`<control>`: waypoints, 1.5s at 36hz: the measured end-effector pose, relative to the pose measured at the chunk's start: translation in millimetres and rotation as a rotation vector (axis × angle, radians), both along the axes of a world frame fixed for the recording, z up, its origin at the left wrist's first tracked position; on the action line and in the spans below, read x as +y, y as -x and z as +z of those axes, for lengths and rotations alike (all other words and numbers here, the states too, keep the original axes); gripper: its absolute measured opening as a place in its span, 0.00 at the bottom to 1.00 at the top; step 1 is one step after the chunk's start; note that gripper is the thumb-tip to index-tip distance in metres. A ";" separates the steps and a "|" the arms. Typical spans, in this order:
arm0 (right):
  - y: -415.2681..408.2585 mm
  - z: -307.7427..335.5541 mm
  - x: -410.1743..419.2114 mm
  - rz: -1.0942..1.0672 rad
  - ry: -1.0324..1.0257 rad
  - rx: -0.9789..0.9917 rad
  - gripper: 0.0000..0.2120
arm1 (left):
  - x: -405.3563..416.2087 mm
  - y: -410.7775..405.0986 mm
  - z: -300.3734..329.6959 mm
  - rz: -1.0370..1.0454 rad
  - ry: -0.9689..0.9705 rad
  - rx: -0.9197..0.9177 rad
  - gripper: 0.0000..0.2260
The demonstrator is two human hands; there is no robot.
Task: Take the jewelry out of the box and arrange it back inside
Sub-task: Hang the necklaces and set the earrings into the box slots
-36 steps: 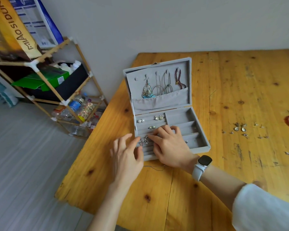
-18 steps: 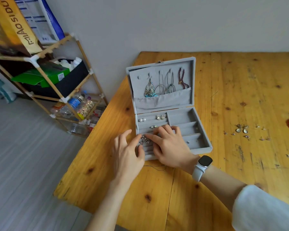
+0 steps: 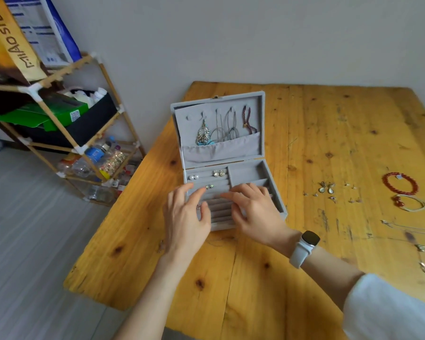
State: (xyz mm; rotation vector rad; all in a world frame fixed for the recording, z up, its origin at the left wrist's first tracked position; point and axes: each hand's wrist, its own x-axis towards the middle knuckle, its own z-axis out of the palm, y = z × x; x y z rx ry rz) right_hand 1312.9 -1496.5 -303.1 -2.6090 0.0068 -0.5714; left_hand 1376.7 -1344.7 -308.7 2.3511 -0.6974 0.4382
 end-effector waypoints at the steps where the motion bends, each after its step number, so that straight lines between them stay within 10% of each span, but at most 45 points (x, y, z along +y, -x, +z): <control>1: 7.3 3.0 -7.8 -0.022 -0.005 0.003 0.18 | -9.9 3.8 4.4 -0.037 0.019 -0.012 0.16; 19: 68.1 -2.6 -180.5 -0.624 0.111 0.312 0.15 | -216.2 35.4 9.1 -0.473 -0.243 0.259 0.15; 29: 65.2 -15.2 -191.6 -0.540 0.166 0.265 0.10 | -243.3 24.9 -5.7 -0.461 -0.288 0.330 0.07; 42: 67.4 36.3 -137.1 -0.283 -0.191 -0.035 0.02 | -154.2 24.3 46.5 -0.341 0.175 0.254 0.03; 54: 40.5 44.5 -30.8 0.280 -0.169 0.439 0.06 | -16.4 11.1 53.1 -0.439 -0.283 0.653 0.06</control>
